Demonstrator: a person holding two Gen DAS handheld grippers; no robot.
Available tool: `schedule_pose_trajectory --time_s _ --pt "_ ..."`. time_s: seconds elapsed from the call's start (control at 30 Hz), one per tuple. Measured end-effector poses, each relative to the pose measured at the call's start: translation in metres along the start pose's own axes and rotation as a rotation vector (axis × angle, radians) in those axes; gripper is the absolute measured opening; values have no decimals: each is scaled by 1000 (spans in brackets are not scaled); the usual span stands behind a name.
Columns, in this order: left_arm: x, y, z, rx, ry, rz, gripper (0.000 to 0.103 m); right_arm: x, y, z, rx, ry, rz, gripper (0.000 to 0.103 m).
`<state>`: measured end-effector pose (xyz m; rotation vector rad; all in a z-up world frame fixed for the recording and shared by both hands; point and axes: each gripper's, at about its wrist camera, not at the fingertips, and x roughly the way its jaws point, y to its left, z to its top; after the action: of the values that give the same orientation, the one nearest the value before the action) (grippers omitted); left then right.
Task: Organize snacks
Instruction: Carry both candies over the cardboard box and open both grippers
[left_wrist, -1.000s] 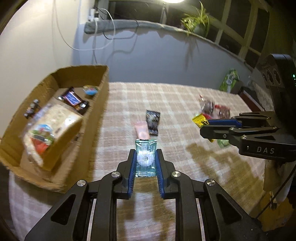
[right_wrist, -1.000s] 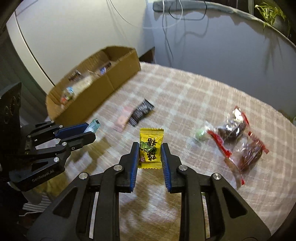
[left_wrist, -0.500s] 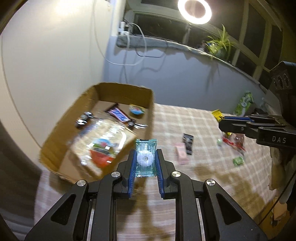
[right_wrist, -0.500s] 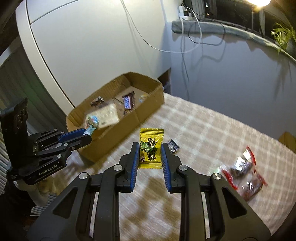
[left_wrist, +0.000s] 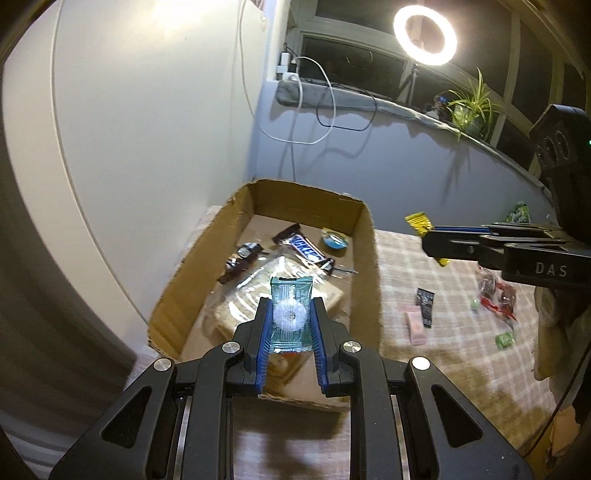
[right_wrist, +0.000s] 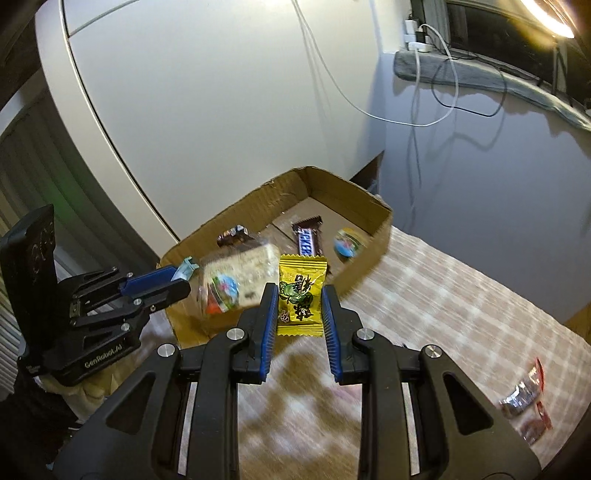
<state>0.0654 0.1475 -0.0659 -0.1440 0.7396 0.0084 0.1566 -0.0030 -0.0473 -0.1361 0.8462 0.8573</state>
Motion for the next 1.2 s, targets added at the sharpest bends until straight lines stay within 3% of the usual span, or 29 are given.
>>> schedule_pose_trajectory --time_s 0.4,0.9,0.97,1.0,1.03,1.07,1.2 --pt "14 13 5 -11 15 17 19 46 14 16 -23 50 10 25" --pt "23 17 6 -19 31 34 23 64 15 20 -30 73 10 25" --pt "24 17 7 -21 36 39 32 63 15 21 -28 72 11 31" --pt "24 18 6 -20 37 39 47 62 15 21 -26 68 11 44" --pt "23 18 6 -20 32 49 55 60 15 22 -26 59 7 60" --pt "22 18 6 -22 24 59 65 57 15 22 -27 47 4 65" --pt "21 20 6 -28 20 65 65 50 15 24 -27 15 -11 84"
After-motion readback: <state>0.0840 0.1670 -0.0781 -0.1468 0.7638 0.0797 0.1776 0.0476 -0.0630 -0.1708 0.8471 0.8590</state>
